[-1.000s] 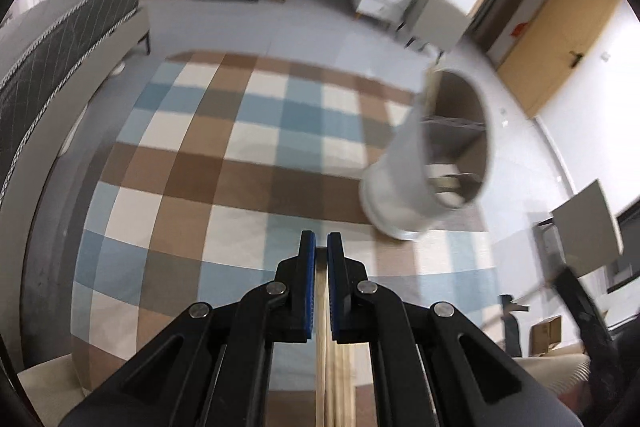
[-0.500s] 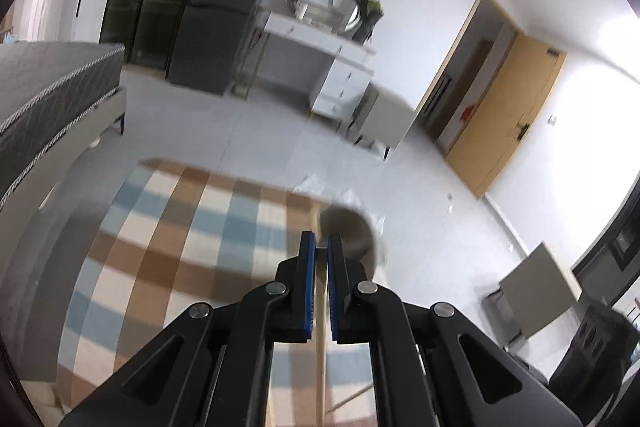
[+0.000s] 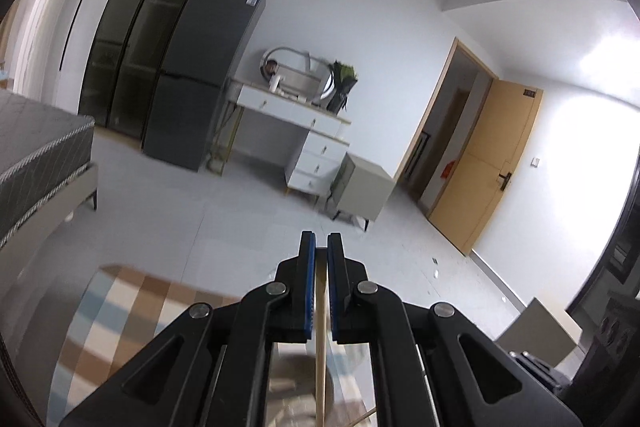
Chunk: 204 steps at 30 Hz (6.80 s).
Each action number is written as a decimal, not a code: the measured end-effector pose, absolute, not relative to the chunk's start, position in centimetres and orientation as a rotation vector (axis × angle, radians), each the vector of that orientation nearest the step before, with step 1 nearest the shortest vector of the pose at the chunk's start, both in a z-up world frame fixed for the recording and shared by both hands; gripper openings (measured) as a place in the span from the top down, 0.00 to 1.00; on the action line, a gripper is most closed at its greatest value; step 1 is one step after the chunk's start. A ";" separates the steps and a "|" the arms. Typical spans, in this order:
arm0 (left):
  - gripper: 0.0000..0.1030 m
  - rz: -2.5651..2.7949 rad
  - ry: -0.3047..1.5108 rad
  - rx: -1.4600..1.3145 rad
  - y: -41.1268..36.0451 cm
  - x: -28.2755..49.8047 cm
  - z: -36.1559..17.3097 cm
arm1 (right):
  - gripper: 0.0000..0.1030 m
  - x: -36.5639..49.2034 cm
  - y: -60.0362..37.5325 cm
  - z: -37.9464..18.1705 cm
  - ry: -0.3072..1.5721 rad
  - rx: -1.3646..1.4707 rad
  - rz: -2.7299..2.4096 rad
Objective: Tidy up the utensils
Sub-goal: 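Lift both held chopsticks and carry them over the utensil holder, then open the right tool over the holder while the left tool releases its chopstick inside, then lower both open tools toward the remaining chopsticks on the tablecloth, then close the right tool on a chopstick from the pile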
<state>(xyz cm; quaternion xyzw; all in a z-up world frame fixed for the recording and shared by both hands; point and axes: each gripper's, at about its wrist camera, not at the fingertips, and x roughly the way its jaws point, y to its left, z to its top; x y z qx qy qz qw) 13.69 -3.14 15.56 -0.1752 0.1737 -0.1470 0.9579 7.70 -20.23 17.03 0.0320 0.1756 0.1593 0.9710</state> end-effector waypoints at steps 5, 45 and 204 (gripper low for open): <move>0.99 -0.283 0.322 -0.344 -2.9 17.0 14.3 | 0.97 12.7 -19.9 17.6 0.352 0.123 0.367; 0.99 -0.226 0.386 -0.257 -5.1 17.2 10.6 | 0.96 18.8 -20.0 9.6 0.553 0.116 0.388; 0.05 0.053 1.247 -0.323 8.4 3.7 -10.5 | 0.80 9.4 -7.5 -11.9 1.238 -0.285 0.346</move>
